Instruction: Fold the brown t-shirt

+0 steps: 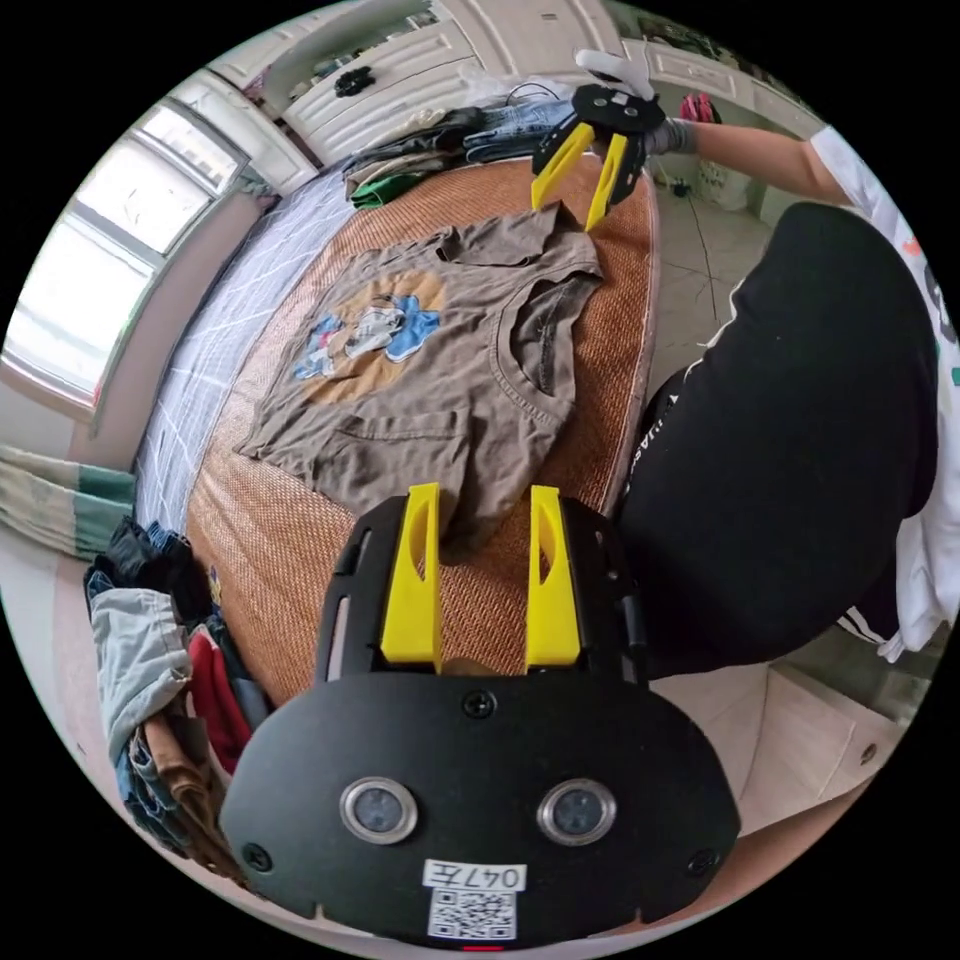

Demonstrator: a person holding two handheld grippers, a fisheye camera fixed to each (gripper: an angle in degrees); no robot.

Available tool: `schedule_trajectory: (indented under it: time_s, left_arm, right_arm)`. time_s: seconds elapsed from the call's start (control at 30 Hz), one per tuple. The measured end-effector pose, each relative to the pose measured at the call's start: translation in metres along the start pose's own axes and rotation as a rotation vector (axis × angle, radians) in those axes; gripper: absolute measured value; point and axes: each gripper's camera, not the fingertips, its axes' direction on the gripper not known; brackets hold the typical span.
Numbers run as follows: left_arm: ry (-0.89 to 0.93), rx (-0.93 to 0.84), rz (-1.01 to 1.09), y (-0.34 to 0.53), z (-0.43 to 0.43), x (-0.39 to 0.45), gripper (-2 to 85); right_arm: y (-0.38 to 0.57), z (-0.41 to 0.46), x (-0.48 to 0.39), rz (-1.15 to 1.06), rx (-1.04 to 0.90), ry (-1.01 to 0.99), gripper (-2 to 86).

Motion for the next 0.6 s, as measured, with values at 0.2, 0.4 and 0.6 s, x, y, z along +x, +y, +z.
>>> schedule_trajectory:
  time_s: [0.2,0.4,0.6]
  left_arm:
    - [0.114,0.033,-0.049,-0.03,0.054,0.011,11.2]
    - [0.049,0.009,0.021,-0.068,0.107,0.059,11.6]
    - [0.005,-0.034,0.084,-0.098,0.169,0.102,12.0]
  right_arm:
    - [-0.031,0.004,0.0,-0.06,-0.014,-0.054,7.7]
    - [-0.052,0.01,-0.01,-0.177,-0.127,-0.026,6.4]
    - [-0.067,0.019,-0.03,-0.299,-0.173,0.059,5.9]
